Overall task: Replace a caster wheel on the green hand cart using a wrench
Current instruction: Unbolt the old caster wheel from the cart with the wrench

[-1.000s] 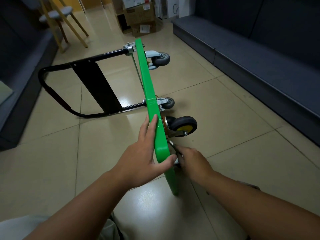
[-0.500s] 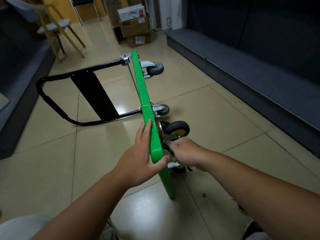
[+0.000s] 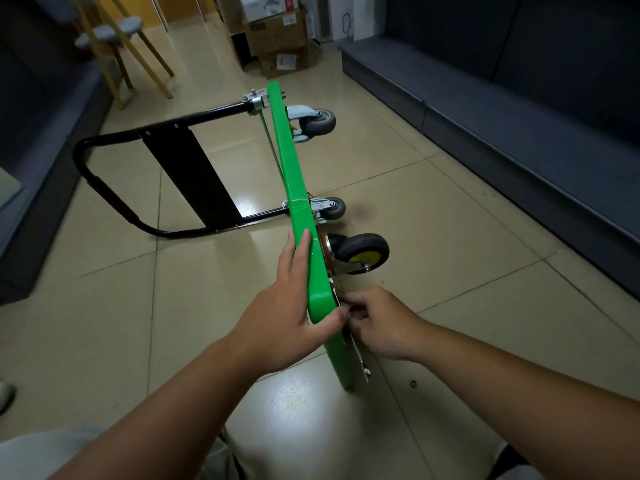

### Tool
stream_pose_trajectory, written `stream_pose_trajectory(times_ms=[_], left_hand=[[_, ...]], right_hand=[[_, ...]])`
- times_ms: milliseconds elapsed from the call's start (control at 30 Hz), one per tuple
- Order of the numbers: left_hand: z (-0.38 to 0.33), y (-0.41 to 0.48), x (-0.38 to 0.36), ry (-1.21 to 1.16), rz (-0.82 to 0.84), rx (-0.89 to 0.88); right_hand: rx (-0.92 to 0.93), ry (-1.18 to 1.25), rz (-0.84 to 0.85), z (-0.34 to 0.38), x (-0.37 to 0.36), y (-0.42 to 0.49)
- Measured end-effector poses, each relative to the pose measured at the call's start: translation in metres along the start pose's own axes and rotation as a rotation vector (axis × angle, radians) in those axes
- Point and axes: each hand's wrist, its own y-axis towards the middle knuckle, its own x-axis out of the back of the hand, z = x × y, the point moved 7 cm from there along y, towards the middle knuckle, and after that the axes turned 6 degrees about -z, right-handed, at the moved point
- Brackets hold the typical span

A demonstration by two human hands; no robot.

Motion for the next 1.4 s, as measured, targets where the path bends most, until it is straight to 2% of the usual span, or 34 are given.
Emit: stream_pose_trajectory(times_ms=[200, 433, 500, 567, 667, 833, 933, 1033, 1267, 1400], left_hand=[[0.002, 0.0, 0.0, 0.002, 0.011, -0.005], [0.001, 0.0, 0.003, 0.008, 0.003, -0.019], [-0.001, 0.001, 0.002, 0.008, 0.002, -0.026], [-0.001, 0.0, 0.002, 0.0, 0.005, -0.017], [-0.004, 0.0, 0.002, -0.006, 0.007, -0.003], [-0.006, -0.001, 0.003, -0.015, 0.004, 0.013], [-0.007, -0.001, 0.004, -0.013, 0.003, 0.005], [-0.007, -0.001, 0.002, -0.007, 0.001, 0.004], [-0.006, 0.001, 0.001, -0.022, 0.005, -0.001], [-0.004, -0.001, 0.001, -0.037, 0.001, 0.014]], right_hand=[[-0.025, -0.138, -0.162, -0.018, -0.011, 0.024], [-0.008, -0.278, -0.248, -0.027, -0.011, 0.009], [-0.122, -0.385, -0.218, -0.045, -0.001, 0.0], [-0.311, -0.425, -0.122, -0.065, 0.005, -0.008], [-0.429, -0.327, -0.074, -0.064, 0.012, -0.013], [-0.315, 0.029, -0.163, 0.002, 0.021, -0.004], [-0.264, 0.063, -0.172, 0.03, 0.023, -0.004], [-0.234, 0.049, -0.091, 0.037, 0.018, -0.004], [-0.227, 0.122, 0.012, 0.012, 0.008, -0.004], [-0.11, 0.209, 0.033, 0.009, 0.001, -0.004]])
